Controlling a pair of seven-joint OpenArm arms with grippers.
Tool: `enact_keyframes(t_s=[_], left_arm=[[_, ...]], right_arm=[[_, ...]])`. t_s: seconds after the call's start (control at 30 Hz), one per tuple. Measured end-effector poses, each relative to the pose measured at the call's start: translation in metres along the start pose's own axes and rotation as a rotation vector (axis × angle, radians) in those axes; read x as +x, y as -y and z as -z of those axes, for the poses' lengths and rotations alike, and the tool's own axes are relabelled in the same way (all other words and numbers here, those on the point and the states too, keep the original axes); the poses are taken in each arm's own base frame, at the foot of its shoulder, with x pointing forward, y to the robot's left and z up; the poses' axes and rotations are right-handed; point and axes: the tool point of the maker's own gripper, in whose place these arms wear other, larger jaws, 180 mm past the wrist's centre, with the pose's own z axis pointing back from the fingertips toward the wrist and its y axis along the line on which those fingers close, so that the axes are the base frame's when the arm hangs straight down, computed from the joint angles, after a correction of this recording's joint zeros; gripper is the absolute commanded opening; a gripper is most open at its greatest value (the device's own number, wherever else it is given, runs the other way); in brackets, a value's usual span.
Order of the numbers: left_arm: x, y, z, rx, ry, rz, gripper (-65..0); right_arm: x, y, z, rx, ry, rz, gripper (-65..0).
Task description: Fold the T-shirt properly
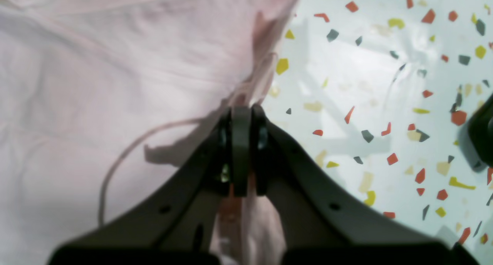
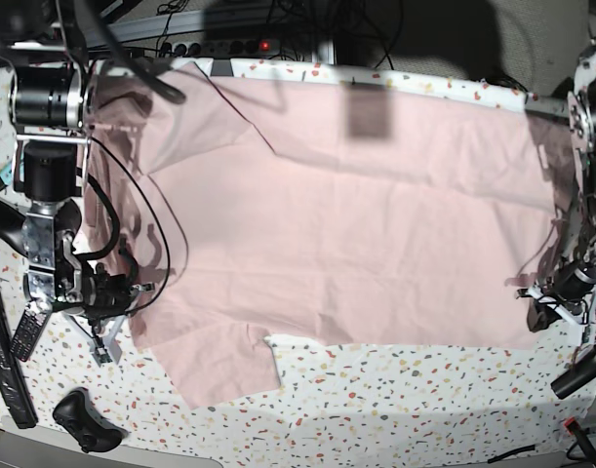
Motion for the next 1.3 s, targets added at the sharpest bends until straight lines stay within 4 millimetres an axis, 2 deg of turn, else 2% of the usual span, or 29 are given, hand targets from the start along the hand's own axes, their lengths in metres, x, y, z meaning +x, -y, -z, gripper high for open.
enact_keyframes(t_s=[0.1,0.3,0.4,0.53,0.63,0.87,1.03,1.07,1.1,1.13,1.3], left_arm=[[-0.001,0.005,-0.015,-0.014,0.012,0.065,-65.0],[-0.005,-0.007,-0.043,0.063,0.017,0.152,-65.0],[-0.007,-0.016,-0.054,0.089,0.022,0.133,-65.0],[-0.010,-0.041,-0.075,0.159,0.050,0.016,-65.0],[-0.013,-0.044,-0.087,0.133,0.056,0.012,-65.0],[-0.034,-0.042,-0.096,0.128,0.019,0.006,-65.0],[-0.032,-0.041,-0.094,0.126,0.025,0.005,-65.0],[-0.028,-0.041,-0.093,0.126,0.032,0.006,-61.1],[-0.024,-0.041,-0.092,0.126,0.039,0.006,-50.8],[-0.019,-0.042,-0.090,0.126,0.048,0.009,-43.7],[0.014,-0.045,-0.071,0.153,0.054,0.006,-42.6]], right_arm=[[0.003,-0.003,-0.007,0.012,0.033,0.023,-65.0],[0.001,-0.006,-0.026,-0.001,0.070,0.008,-65.0],[-0.004,-0.009,-0.037,-0.005,0.091,0.003,-65.0],[-0.016,-0.011,-0.052,-0.008,0.109,0.021,-65.0],[-0.027,-0.013,-0.064,-0.021,0.116,0.007,-65.0],[-0.047,-0.029,-0.086,-0.026,0.126,-0.050,-65.0],[-0.047,-0.032,-0.087,-0.019,0.134,-0.050,-65.0],[-0.046,-0.033,-0.087,-0.013,0.140,-0.045,-65.0],[-0.045,-0.034,-0.087,-0.005,0.146,-0.038,-65.0],[-0.045,-0.034,-0.087,-0.005,0.146,-0.038,-65.0],[-0.044,-0.034,-0.087,-0.006,0.150,-0.039,-65.0]])
